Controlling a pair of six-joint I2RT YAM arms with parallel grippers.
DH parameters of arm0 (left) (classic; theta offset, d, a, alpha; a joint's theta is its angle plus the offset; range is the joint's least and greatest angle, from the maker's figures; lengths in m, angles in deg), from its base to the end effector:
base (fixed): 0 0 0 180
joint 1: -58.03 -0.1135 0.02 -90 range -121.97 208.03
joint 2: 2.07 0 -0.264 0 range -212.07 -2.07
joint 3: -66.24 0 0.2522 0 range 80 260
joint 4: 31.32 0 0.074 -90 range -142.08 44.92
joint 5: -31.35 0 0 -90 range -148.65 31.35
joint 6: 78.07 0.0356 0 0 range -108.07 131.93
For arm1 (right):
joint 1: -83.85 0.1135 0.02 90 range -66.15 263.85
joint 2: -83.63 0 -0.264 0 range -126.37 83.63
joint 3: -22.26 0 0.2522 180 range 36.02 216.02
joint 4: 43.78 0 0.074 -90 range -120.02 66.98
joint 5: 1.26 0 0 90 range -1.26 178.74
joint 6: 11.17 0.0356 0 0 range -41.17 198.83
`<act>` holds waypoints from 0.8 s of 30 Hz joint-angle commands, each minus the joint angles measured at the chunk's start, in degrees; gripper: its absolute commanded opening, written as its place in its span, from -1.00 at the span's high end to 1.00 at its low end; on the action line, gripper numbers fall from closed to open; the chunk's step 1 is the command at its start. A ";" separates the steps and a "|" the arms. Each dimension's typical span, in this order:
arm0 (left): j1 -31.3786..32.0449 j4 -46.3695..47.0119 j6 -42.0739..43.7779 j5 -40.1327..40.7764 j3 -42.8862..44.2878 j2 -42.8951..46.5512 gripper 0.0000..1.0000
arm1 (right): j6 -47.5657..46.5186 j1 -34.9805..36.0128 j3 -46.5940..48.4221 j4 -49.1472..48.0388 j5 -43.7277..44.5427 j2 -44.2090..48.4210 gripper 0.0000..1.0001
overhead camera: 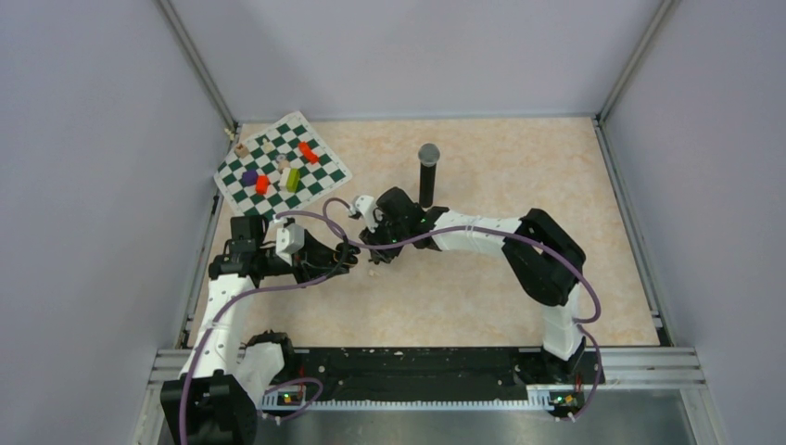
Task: Insert the wireless bluetooth earbuds into the charging case
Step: Pick up the earbud from the center of the board.
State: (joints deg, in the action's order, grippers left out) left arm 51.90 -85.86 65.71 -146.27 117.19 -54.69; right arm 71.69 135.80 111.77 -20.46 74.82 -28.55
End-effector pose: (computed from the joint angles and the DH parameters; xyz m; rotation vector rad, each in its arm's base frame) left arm 0.1567 -0.0189 0.2532 1.1136 1.3239 -1.1286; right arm 0.2569 0.3422 0.1827 -1.3088 2.0648 0.6517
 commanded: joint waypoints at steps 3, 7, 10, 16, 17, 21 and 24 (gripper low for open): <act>-0.33 -0.03 1.14 -8.67 1.35 0.67 1.00 | -1.62 -0.17 2.35 3.39 1.15 -1.71 0.16; -0.36 -0.02 1.13 -8.63 1.26 0.82 1.00 | -1.06 -0.09 2.94 4.44 0.10 -2.84 0.03; -0.39 -0.01 1.23 -8.65 1.30 0.77 1.00 | 0.00 -0.04 3.28 4.48 -0.28 -3.68 0.00; -0.35 -0.01 1.28 -8.60 1.22 0.87 1.00 | 3.51 -0.15 4.03 4.27 -2.13 -4.29 -0.01; -0.36 -0.05 1.27 -8.66 1.26 0.91 1.00 | 3.94 -0.15 4.10 4.30 -2.29 -4.39 -0.01; -0.35 -0.03 1.44 -8.58 1.22 0.93 1.00 | 4.71 -0.09 4.12 4.24 -1.77 -4.46 0.04; -0.38 -0.01 1.45 -8.60 1.16 0.94 1.00 | 4.55 -0.07 4.01 4.32 -0.73 -4.78 0.11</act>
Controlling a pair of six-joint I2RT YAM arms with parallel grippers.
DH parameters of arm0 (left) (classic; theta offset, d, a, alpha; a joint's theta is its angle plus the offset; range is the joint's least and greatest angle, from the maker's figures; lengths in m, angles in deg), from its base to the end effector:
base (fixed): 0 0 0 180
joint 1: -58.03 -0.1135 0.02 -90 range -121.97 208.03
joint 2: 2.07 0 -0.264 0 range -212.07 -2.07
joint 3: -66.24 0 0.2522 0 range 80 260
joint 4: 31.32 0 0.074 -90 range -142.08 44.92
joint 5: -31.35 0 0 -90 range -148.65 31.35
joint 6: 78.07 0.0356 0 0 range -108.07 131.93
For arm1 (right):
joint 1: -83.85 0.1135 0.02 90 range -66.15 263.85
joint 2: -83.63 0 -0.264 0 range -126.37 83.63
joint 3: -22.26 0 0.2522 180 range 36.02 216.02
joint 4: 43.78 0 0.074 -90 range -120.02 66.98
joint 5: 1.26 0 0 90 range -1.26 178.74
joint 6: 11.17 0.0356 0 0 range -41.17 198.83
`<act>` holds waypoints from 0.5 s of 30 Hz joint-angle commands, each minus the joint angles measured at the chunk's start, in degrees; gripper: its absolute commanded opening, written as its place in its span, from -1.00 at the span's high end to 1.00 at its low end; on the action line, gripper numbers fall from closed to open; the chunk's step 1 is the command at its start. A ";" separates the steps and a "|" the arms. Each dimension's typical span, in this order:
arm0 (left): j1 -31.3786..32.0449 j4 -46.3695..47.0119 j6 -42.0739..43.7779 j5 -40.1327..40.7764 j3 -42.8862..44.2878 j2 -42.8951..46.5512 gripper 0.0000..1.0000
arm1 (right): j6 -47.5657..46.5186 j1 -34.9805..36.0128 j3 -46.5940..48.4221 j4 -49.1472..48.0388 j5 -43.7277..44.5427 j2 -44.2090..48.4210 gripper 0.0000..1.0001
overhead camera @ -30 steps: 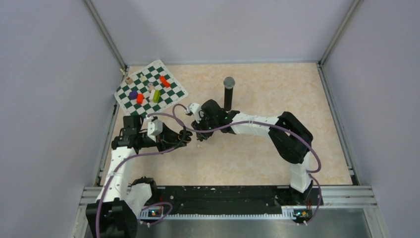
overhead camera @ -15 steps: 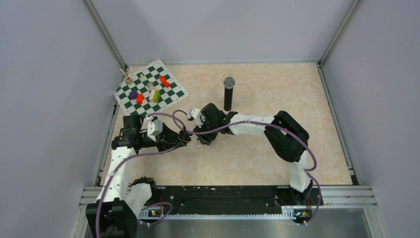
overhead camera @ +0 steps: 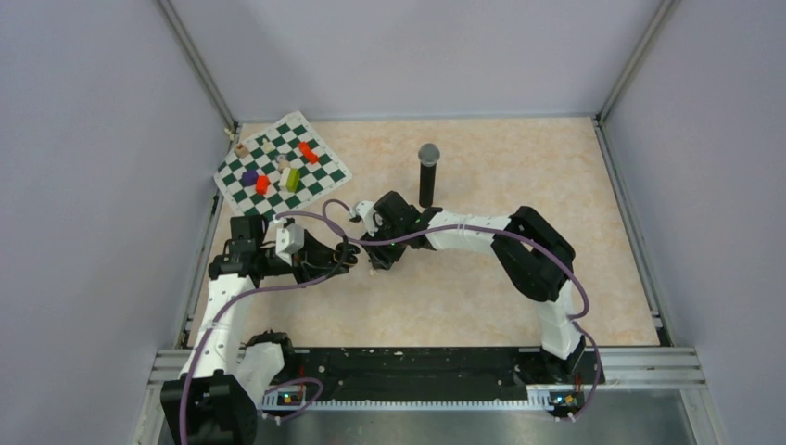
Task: Insert the wireless bluetooth earbuds into the charging case
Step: Pick up the earbud from the center of the board.
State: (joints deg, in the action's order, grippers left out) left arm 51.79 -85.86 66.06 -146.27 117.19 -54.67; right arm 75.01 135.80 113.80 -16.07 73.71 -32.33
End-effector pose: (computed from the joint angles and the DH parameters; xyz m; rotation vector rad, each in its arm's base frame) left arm 0.1567 -0.0186 0.2532 1.1156 1.3202 -1.1224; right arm 0.2588 0.3457 0.1610 -1.3008 2.2104 0.6670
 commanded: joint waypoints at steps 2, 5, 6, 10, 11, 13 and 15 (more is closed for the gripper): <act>-0.24 -0.08 1.22 -8.60 1.16 0.92 1.00 | 1.09 -0.03 1.88 -0.07 0.76 -1.21 0.15; -0.25 -0.02 1.31 -8.56 1.22 0.97 1.00 | 1.04 -0.09 2.06 -0.25 1.01 -1.49 0.23; -0.26 0.04 1.34 -8.55 1.06 0.99 1.00 | 1.16 -0.04 2.15 -0.29 1.04 -1.73 0.24; -0.31 -0.01 1.40 -8.58 1.10 1.05 1.00 | 1.42 0.04 2.63 -0.24 1.37 -2.40 0.28; -0.27 -0.01 1.40 -8.61 1.10 1.11 1.00 | 1.44 0.04 2.72 -0.24 1.40 -2.49 0.30; -0.26 -0.04 1.44 -8.56 1.05 1.10 1.00 | 1.67 0.08 2.86 -0.26 1.57 -2.64 0.33; -0.31 -0.01 1.44 -8.58 1.10 1.11 1.00 | 1.79 0.05 3.08 -0.24 1.71 -2.71 0.35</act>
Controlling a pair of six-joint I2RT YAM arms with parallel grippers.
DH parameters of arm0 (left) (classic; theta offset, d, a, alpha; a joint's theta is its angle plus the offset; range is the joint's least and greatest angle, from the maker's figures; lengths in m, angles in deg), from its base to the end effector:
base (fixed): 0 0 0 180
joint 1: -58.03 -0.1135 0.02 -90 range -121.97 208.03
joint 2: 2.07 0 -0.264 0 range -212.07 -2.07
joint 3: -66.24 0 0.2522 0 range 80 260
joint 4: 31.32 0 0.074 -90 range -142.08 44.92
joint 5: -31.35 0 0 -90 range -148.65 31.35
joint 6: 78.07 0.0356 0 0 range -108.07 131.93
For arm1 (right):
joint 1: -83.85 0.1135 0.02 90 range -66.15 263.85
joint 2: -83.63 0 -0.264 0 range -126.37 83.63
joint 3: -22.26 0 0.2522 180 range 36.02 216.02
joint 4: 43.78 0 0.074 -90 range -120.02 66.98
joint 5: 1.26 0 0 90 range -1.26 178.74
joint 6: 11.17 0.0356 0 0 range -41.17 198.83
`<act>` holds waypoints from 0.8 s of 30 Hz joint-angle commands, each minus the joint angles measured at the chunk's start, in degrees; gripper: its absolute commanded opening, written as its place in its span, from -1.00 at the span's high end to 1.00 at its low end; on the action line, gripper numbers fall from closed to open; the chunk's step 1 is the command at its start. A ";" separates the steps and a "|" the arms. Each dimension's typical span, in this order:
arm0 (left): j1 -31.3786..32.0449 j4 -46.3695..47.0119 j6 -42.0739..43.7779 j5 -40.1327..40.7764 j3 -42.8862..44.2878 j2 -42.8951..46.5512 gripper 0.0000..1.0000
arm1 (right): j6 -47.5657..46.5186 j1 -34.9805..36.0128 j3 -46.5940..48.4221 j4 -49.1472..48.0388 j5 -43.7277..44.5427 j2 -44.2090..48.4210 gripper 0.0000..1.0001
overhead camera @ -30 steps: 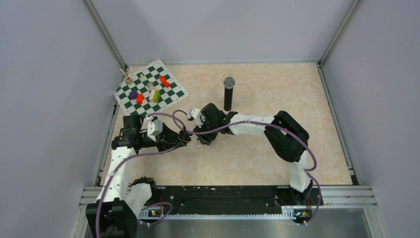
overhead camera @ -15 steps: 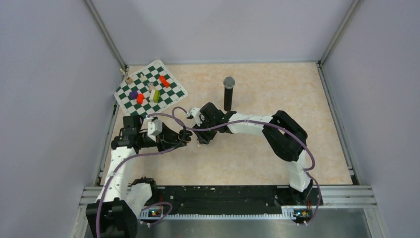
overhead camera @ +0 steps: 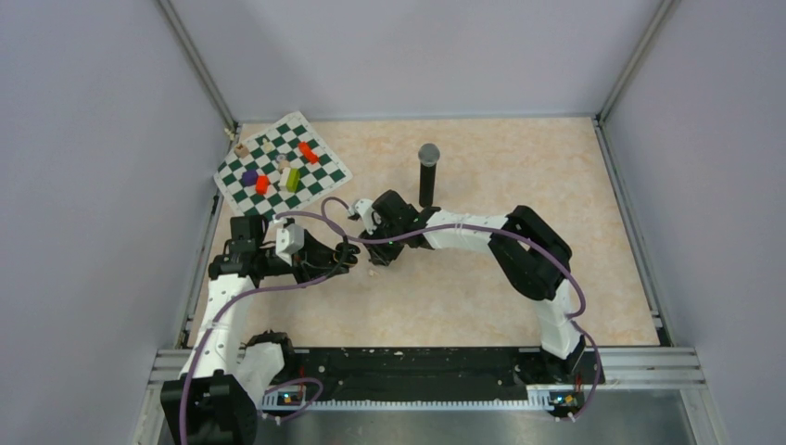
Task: Insert the wireless bluetooth earbuds into the charging case
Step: Pick up the earbud from the center of the board.
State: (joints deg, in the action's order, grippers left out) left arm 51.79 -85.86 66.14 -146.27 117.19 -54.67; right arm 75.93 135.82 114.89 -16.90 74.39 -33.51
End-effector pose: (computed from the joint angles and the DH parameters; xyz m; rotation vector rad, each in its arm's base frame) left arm 0.1567 -0.0186 0.2532 1.1164 1.3193 -1.1214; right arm 0.2626 0.3501 0.1590 -1.2748 2.2116 0.6630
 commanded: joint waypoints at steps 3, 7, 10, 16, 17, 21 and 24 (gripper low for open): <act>-0.23 0.03 1.39 -8.55 1.09 1.09 1.00 | 0.64 0.10 2.05 0.74 1.07 -1.58 0.44; -0.28 -0.01 1.49 -8.56 1.04 1.07 1.00 | 0.04 0.15 2.38 1.39 1.47 -1.03 0.57; -0.31 -0.03 1.48 -8.59 1.01 1.20 1.00 | -0.89 -0.01 2.76 1.79 1.37 0.82 0.59; -0.26 -0.05 1.65 -8.56 1.10 0.79 1.00 | -2.69 -2.28 2.42 2.09 0.04 7.90 0.61; -0.26 -0.03 1.70 -8.55 1.13 0.69 1.00 | -2.95 -3.09 2.24 2.17 -0.73 9.21 0.61; -0.31 -3.25 5.05 -8.35 1.88 -0.28 1.00 | -5.57 -6.13 1.00 3.71 -2.02 16.28 0.64; -0.26 -5.95 7.75 -8.58 2.58 -1.20 1.00 | -10.74 -7.01 -3.09 5.31 -1.22 22.28 0.64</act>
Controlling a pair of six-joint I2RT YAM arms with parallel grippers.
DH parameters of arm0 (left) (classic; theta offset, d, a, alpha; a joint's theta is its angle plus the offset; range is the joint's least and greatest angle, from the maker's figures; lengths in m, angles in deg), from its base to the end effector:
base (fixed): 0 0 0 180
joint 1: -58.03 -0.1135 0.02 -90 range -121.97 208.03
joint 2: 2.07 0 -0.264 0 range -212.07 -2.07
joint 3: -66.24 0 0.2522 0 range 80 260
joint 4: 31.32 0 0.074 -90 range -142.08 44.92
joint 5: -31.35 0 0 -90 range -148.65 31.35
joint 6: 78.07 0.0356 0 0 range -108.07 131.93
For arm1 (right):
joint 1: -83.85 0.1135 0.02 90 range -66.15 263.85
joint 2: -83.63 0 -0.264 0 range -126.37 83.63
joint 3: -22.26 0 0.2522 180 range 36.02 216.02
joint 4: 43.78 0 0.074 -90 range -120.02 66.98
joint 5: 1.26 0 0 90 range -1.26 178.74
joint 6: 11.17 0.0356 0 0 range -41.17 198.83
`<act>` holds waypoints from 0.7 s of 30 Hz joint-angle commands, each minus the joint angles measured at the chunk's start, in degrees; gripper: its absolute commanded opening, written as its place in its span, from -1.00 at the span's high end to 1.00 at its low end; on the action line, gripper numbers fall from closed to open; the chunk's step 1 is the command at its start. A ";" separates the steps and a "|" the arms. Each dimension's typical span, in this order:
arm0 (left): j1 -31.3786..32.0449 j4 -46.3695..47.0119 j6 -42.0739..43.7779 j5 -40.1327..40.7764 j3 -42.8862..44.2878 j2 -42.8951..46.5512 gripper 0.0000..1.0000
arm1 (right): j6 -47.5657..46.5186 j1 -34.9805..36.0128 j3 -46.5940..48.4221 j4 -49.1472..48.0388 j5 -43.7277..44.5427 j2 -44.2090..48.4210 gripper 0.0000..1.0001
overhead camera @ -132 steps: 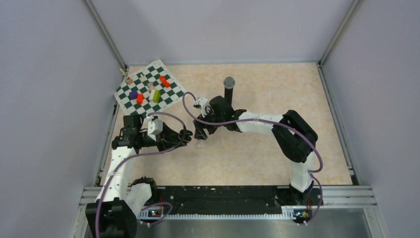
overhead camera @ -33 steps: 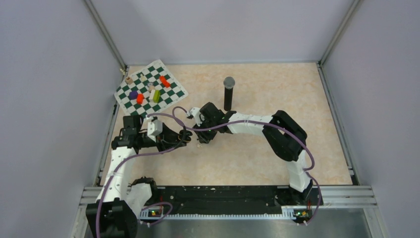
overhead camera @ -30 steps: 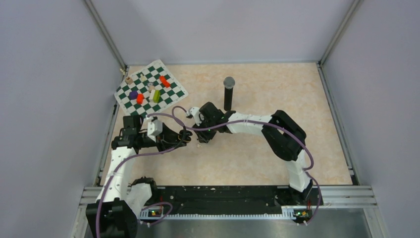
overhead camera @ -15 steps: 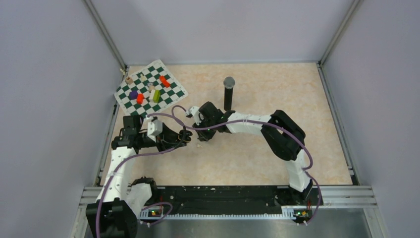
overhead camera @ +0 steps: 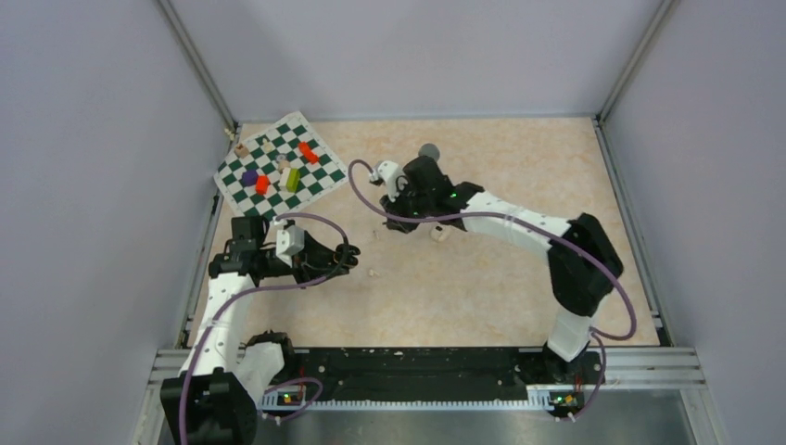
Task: Insert the wireless bluetooth earbuds into the charging case
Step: Pick up the earbud from the center of the board, then place the earbud at the center of the board.
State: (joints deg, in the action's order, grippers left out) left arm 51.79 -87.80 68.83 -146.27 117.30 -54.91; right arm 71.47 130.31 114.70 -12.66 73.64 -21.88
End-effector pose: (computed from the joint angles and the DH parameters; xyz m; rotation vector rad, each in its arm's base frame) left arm 0.1553 -0.0188 0.2519 1.1238 1.3119 -1.1141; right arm 0.2784 0.3065 0.2353 -1.2043 2.0762 0.6381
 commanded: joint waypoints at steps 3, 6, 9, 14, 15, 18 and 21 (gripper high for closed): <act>-0.26 -6.49 7.38 -8.61 3.08 -1.69 1.00 | -12.85 -1.93 -9.20 2.75 1.30 17.47 0.63; -0.26 -6.86 7.99 -8.61 3.11 -1.53 1.00 | -19.35 -3.44 -16.55 5.52 1.79 24.79 0.63; -0.26 -6.86 8.16 -8.58 3.09 -1.74 1.00 | -24.26 -7.47 -23.83 6.38 1.74 32.05 0.63; -0.25 -8.94 10.48 -8.53 3.52 -2.64 1.00 | -35.76 -15.27 -33.33 8.81 1.04 38.53 0.62; -0.18 -9.78 11.61 -8.53 3.67 -2.93 1.00 | -38.52 -16.59 -35.11 8.96 0.80 39.06 0.62; -0.18 -12.41 14.80 -8.42 4.21 -3.48 1.00 | -46.48 -19.45 -39.86 8.86 0.88 38.95 0.61; -0.22 -14.97 17.59 -8.19 4.65 -3.95 1.00 | -50.66 -22.61 -40.87 7.60 -1.02 36.40 0.61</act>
State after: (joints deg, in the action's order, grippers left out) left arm 51.79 -98.08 80.57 -146.27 119.33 -58.39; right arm 31.39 110.60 74.61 -3.85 75.24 15.95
